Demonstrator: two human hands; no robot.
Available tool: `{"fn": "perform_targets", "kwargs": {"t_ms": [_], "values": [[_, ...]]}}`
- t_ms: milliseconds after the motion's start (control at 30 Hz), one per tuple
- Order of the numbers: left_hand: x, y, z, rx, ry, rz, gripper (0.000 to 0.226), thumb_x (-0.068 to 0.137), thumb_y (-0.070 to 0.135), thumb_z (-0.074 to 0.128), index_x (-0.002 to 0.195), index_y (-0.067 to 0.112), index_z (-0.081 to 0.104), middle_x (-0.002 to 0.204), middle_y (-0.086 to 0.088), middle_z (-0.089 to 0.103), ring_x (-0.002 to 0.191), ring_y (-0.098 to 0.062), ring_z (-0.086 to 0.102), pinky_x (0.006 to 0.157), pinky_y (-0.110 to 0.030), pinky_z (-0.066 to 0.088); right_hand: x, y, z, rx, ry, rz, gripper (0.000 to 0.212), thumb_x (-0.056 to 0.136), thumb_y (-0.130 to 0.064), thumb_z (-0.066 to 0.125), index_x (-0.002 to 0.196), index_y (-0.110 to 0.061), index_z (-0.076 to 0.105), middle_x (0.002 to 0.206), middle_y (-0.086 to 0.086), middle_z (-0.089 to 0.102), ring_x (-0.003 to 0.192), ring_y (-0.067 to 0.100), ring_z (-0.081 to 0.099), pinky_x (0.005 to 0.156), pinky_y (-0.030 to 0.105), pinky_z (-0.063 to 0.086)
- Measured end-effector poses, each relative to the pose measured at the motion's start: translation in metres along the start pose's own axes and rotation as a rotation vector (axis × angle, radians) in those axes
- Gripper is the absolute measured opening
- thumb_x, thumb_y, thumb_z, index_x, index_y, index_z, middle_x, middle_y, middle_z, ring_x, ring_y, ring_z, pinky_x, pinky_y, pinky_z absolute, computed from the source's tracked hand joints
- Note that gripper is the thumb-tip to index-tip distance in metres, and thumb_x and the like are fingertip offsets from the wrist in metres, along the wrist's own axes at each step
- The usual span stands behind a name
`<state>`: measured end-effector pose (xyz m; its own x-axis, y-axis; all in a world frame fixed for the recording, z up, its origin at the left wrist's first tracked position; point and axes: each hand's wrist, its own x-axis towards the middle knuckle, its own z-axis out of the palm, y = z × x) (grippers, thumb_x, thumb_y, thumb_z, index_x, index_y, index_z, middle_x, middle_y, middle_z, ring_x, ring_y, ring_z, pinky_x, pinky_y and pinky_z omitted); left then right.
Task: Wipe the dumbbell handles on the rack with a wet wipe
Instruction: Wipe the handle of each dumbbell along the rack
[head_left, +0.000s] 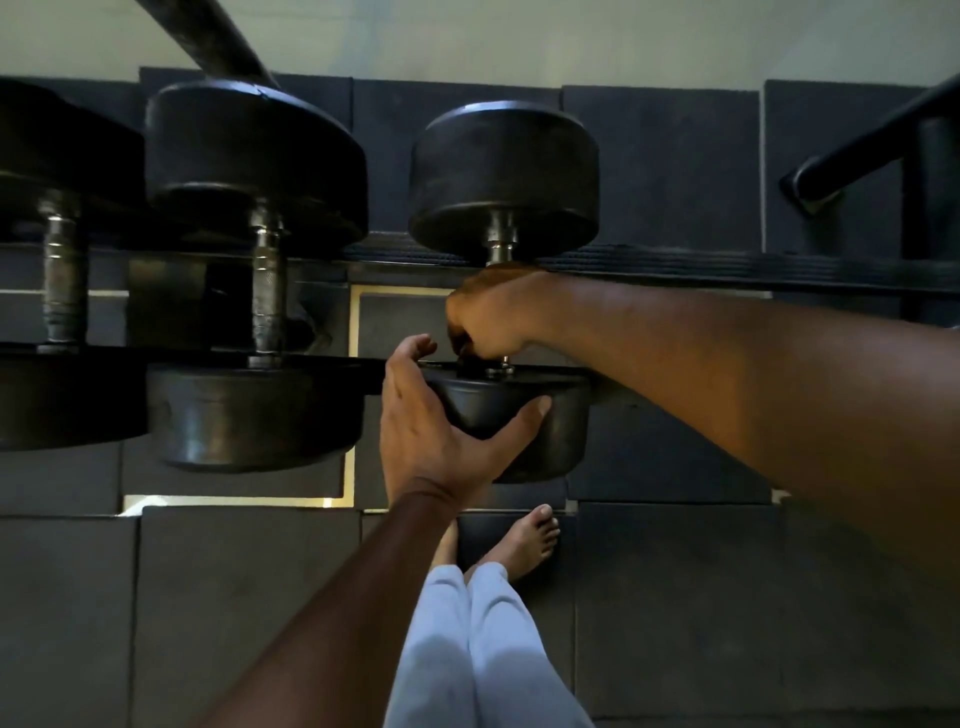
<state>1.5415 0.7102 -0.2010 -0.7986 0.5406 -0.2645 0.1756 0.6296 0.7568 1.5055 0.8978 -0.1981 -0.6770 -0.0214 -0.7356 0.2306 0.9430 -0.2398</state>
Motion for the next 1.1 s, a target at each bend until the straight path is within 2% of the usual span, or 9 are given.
{"fn": "perform_targets", "kwargs": {"t_ms": [100, 233, 400, 467, 533, 600, 700, 933, 1100], "values": [[0.0, 0.0, 0.0, -0.012, -0.002, 0.009, 0.113, 0.064, 0.072, 0.09, 0.151, 0.021, 0.038, 0.145, 0.005, 0.048, 0.128, -0.003, 0.046, 0.096, -0.004, 0.032, -0.004, 0.012, -0.003, 0.177, -0.036, -0.038, 0.024, 0.101, -0.024, 0.067, 0.125, -0.025, 0.069, 0.107, -0.005, 0.068, 0.096, 0.014, 0.066, 0.082, 0.034, 0.053], [-0.001, -0.001, -0.001, -0.005, 0.019, 0.019, 0.111, 0.064, 0.076, 0.088, 0.147, 0.022, 0.039, 0.142, 0.007, 0.049, 0.129, -0.009, 0.05, 0.102, -0.026, 0.045, -0.039, 0.031, 0.014, 0.553, 0.125, -0.054, 0.023, 0.097, -0.026, 0.077, 0.12, -0.029, 0.078, 0.1, -0.022, 0.075, 0.101, -0.003, 0.071, 0.093, 0.028, 0.054], [-0.001, -0.002, 0.0, -0.02, 0.03, 0.038, 0.106, 0.064, 0.078, 0.087, 0.142, 0.021, 0.043, 0.134, 0.007, 0.051, 0.124, -0.01, 0.052, 0.098, -0.007, 0.036, -0.071, 0.047, 0.059, 0.984, 0.293, 0.133, 0.024, 0.084, -0.042, 0.088, 0.105, -0.032, 0.084, 0.095, -0.018, 0.081, 0.093, -0.003, 0.075, 0.093, 0.032, 0.059], [-0.001, -0.003, 0.001, -0.021, 0.033, 0.046, 0.104, 0.065, 0.076, 0.088, 0.141, 0.021, 0.044, 0.133, 0.006, 0.051, 0.124, -0.011, 0.053, 0.097, -0.011, 0.038, -0.074, 0.052, 0.073, 1.088, 0.315, 0.184, 0.022, 0.083, -0.043, 0.089, 0.101, -0.03, 0.084, 0.093, -0.016, 0.081, 0.092, 0.002, 0.076, 0.089, 0.033, 0.061], [0.0, -0.004, 0.001, -0.019, 0.035, 0.059, 0.103, 0.066, 0.076, 0.087, 0.14, 0.02, 0.044, 0.132, 0.005, 0.052, 0.123, -0.011, 0.054, 0.096, -0.011, 0.038, -0.073, 0.055, 0.083, 1.183, 0.302, 0.23, 0.02, 0.084, -0.039, 0.09, 0.1, -0.029, 0.084, 0.093, -0.016, 0.081, 0.09, 0.002, 0.075, 0.079, 0.024, 0.058], [0.0, -0.004, 0.002, -0.021, 0.047, 0.071, 0.102, 0.066, 0.078, 0.085, 0.139, 0.019, 0.045, 0.13, 0.004, 0.053, 0.12, -0.011, 0.054, 0.092, -0.003, 0.035, -0.068, 0.057, 0.087, 1.201, 0.28, 0.251, 0.02, 0.085, -0.04, 0.089, 0.103, -0.031, 0.084, 0.095, -0.017, 0.08, 0.092, 0.001, 0.075, 0.078, 0.022, 0.055], [0.0, -0.005, 0.003, -0.03, 0.044, 0.078, 0.102, 0.066, 0.08, 0.084, 0.138, 0.019, 0.045, 0.129, 0.003, 0.053, 0.118, -0.012, 0.055, 0.089, -0.003, 0.038, -0.058, 0.062, 0.087, 1.144, 0.24, 0.241, 0.019, 0.089, -0.043, 0.084, 0.107, -0.038, 0.082, 0.103, -0.016, 0.079, 0.1, 0.004, 0.073, 0.091, 0.03, 0.057], [0.001, -0.008, 0.002, -0.015, 0.046, 0.075, 0.102, 0.065, 0.083, 0.082, 0.137, 0.022, 0.044, 0.129, 0.002, 0.054, 0.12, -0.015, 0.057, 0.098, -0.035, 0.055, -0.028, 0.059, 0.085, 1.059, 0.149, 0.19, 0.024, 0.101, -0.029, 0.073, 0.124, -0.034, 0.075, 0.121, -0.007, 0.074, 0.115, 0.016, 0.068, 0.105, 0.043, 0.055], [0.001, -0.008, 0.001, -0.01, 0.059, 0.073, 0.1, 0.066, 0.083, 0.082, 0.135, 0.021, 0.045, 0.126, 0.002, 0.054, 0.117, -0.015, 0.057, 0.097, -0.037, 0.055, -0.041, 0.066, 0.091, 1.111, 0.174, 0.193, 0.023, 0.094, -0.041, 0.079, 0.118, -0.04, 0.079, 0.118, -0.011, 0.076, 0.113, 0.013, 0.07, 0.103, 0.044, 0.056]]}}
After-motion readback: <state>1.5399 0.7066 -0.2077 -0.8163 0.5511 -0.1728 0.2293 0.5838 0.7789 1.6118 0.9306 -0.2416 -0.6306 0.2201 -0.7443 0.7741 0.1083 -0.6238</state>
